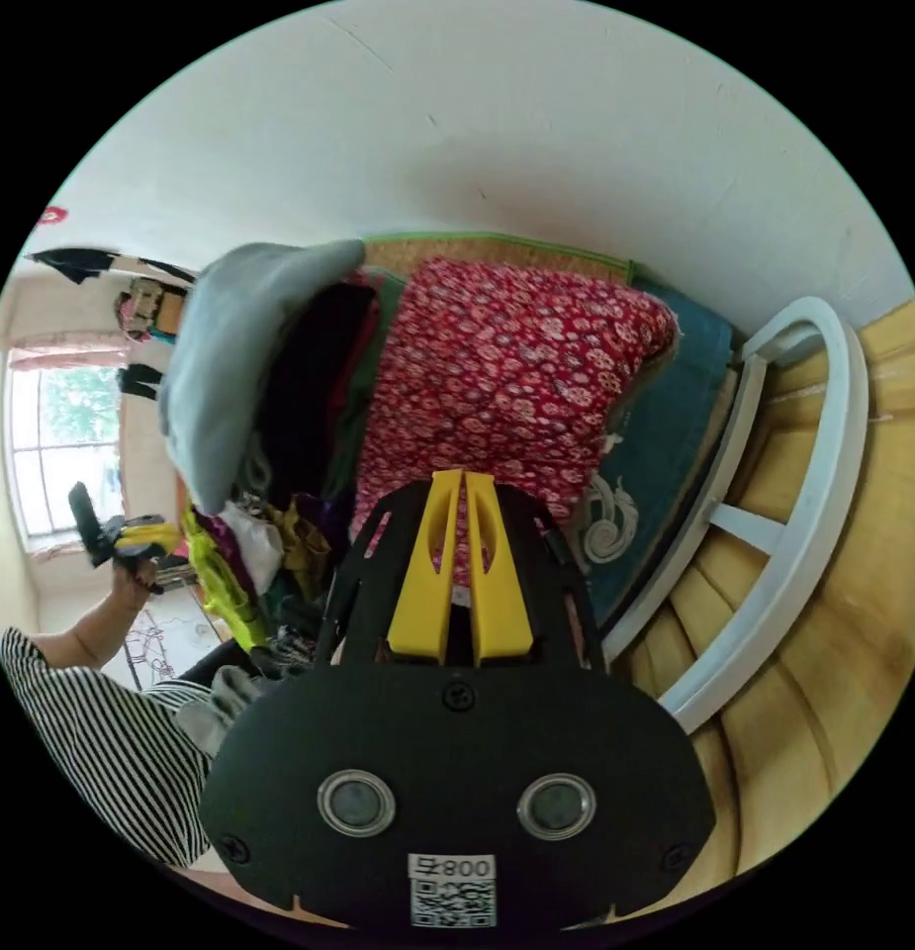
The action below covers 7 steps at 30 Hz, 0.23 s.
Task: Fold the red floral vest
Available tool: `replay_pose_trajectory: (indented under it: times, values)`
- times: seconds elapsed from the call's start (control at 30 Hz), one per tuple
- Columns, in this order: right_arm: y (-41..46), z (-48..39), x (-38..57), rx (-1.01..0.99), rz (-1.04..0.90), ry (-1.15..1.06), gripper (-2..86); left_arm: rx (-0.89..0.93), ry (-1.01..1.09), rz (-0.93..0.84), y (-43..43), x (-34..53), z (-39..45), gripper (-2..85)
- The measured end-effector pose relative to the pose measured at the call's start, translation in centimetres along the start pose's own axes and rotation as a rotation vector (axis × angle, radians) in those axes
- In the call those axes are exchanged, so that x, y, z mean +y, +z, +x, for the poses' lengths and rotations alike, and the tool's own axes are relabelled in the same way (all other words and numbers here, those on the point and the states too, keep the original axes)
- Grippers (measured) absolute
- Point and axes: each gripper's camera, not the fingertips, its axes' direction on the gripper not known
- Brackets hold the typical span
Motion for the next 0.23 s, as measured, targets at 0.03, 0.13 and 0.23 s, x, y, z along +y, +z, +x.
replay_pose_trajectory:
  times: [0.03, 0.13, 0.23]
  values:
    - [-1.1, -0.9, 1.1, -0.086, 0.062, -0.01, 5.5, 0.043, -0.079, 0.067, -2.4, 1.1, -2.6, 5.2]
    - [-2.0, -4.3, 3.5, -0.271, 0.163, -0.07, 8.5, 0.153, -0.199, 0.245, -7.4, 3.5, -8.1, 10.7]
    - [0.4, -7.9, 4.3, -0.375, 0.134, -0.119, 10.4, 0.155, -0.267, 0.327, -10.5, 5.1, -11.9, 14.4]
